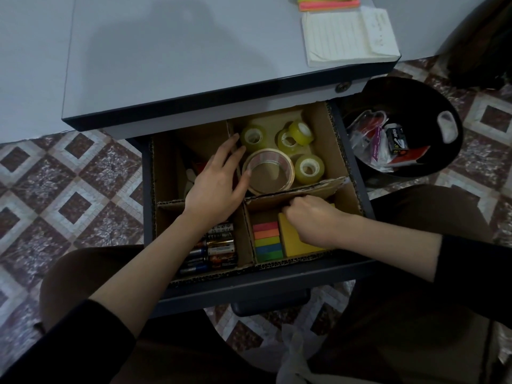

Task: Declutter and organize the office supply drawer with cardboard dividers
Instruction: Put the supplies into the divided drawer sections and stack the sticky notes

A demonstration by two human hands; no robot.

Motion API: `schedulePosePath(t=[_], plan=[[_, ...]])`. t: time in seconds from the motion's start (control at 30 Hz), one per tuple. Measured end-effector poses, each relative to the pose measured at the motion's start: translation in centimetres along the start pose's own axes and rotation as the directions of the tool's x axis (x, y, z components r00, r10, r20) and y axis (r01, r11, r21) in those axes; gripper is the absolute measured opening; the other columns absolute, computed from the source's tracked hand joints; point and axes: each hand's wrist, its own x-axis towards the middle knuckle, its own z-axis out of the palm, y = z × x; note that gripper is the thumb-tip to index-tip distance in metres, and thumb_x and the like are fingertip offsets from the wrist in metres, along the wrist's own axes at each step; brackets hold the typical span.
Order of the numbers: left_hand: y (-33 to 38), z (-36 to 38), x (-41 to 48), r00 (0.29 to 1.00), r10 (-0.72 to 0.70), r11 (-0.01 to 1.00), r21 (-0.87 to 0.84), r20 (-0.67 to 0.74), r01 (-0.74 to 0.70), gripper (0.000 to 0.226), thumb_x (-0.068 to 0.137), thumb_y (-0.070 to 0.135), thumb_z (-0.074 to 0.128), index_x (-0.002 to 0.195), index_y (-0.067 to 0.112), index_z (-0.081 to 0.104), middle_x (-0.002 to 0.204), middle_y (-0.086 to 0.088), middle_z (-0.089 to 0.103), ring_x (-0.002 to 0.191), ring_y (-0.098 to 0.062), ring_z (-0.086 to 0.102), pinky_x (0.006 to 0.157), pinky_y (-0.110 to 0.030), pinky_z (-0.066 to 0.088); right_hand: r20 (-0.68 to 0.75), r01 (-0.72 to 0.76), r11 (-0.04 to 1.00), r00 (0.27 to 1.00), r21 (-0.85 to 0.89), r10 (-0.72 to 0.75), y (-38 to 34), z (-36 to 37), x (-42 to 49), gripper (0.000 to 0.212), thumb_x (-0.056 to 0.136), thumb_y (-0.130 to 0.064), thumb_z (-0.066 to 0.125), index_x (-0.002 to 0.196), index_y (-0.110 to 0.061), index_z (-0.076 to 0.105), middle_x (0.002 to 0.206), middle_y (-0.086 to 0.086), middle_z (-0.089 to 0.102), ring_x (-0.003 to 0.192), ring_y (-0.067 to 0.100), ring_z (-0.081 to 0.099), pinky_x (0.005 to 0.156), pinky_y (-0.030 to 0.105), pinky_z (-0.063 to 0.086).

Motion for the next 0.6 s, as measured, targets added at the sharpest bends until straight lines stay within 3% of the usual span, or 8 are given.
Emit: schedulePosePath(t=[0.27, 0.43, 0.53, 0.6], plan=[[0.2, -0.1, 0.0, 1.000, -0.020, 1.000, -0.010, 0.003, 0.020, 0.050, 0.097, 0.036, 0.041, 0.140, 0.012, 0.038, 0.153, 0.001, 0.022, 0.134, -0.020, 0.036, 0.098, -0.036, 0.040, 0.014, -0.050, 0.998, 0.999, 0.044, 0.050, -0.4, -0.4, -0.1, 0.017, 0.085, 0.001, 0.049, 0.095, -0.002, 0.062, 0.099, 0.014, 0.062, 0.089, 0.028, 0.061, 0.065, 0.030, 0.044], [0.4, -0.5, -0.1, 1.000, -0.013, 0.998, -0.055, 0.025, 0.015, 0.050, 0.096, 0.036, 0.042, 0.141, 0.014, 0.038, 0.154, 0.003, 0.020, 0.138, -0.015, 0.027, 0.103, -0.025, 0.028, -0.065, -0.119, 0.983, 0.990, 0.140, 0.129, 0.2, 0.2, -1.1, 0.024, 0.088, -0.011, 0.050, 0.109, -0.008, 0.062, 0.107, 0.012, 0.063, 0.097, 0.030, 0.060, 0.071, 0.031, 0.047], [0.5, -1.1, 0.0, 0.994, -0.033, 0.998, -0.041, 0.099, 0.038, 0.051, 0.096, 0.039, 0.040, 0.142, 0.016, 0.035, 0.155, 0.002, 0.017, 0.141, -0.016, 0.020, 0.111, -0.032, 0.025, -0.116, -0.088, 0.968, 0.986, 0.235, 0.118, 1.1, -0.4, -2.4, 0.033, 0.090, -0.018, 0.052, 0.122, -0.016, 0.060, 0.117, 0.009, 0.060, 0.106, 0.029, 0.058, 0.084, 0.035, 0.050], [1.0, -1.7, 0.0, 0.991, -0.047, 0.999, 0.007, 0.129, 0.047, 0.051, 0.096, 0.039, 0.040, 0.143, 0.018, 0.034, 0.155, 0.001, 0.018, 0.141, -0.018, 0.019, 0.112, -0.034, 0.022, -0.171, -0.048, 0.955, 0.980, 0.291, 0.101, 1.6, -1.0, -3.3, 0.030, 0.091, -0.021, 0.054, 0.120, -0.019, 0.062, 0.115, 0.006, 0.063, 0.104, 0.025, 0.059, 0.084, 0.031, 0.049]])
